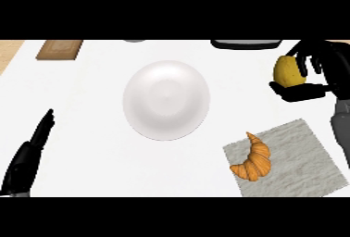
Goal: Pick the lemon from the placemat and place it in the plate
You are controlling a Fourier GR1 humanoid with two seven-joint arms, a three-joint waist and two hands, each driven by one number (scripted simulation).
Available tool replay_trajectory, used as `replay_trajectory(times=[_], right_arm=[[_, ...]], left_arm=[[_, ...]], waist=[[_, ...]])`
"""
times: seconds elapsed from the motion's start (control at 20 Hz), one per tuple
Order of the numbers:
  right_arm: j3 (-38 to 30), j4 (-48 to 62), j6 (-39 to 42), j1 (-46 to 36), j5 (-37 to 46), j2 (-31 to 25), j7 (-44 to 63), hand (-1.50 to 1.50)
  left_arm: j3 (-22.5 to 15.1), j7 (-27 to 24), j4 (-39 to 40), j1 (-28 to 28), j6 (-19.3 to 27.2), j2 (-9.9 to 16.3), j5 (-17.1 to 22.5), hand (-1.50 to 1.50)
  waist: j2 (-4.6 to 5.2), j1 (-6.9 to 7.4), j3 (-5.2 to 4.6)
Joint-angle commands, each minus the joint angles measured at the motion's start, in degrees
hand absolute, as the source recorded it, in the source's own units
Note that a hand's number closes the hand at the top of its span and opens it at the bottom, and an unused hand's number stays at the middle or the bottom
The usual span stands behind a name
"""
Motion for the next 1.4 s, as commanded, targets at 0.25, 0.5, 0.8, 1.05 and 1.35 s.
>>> replay_trajectory(times=[0.25,0.5,0.8,1.05,1.35], right_arm=[[7.82,-15.04,8.31,-5.78,-1.5,9.55,13.88,1.5],[10.87,-10.87,6.59,-12.03,1.11,17.33,19.01,1.5],[11.04,4.58,5.27,-20.6,3.57,24.04,21.01,1.5],[14.76,16.72,2.5,-24.73,4.09,27.19,20.56,1.5],[20.97,31.0,-6.06,-29.01,-2.78,27.31,18.14,1.5]], left_arm=[[1.1,-1.0,0.08,-0.15,-0.72,-0.16,-0.23,0.0],[1.92,0.28,1.18,-1.84,-2.02,0.43,-0.25,0.0],[0.87,1.0,-0.27,-2.22,-1.77,-0.95,-1.55,0.0],[0.71,0.21,1.81,-2.94,-1.3,-2.09,-2.19,0.0],[1.33,-2.59,4.19,-2.81,-0.93,-2.44,-2.95,0.0]], waist=[[0.09,0.27,-0.05],[0.24,0.6,-0.02],[0.39,0.96,0.0],[0.49,1.24,0.0],[0.65,2.04,-0.01]])
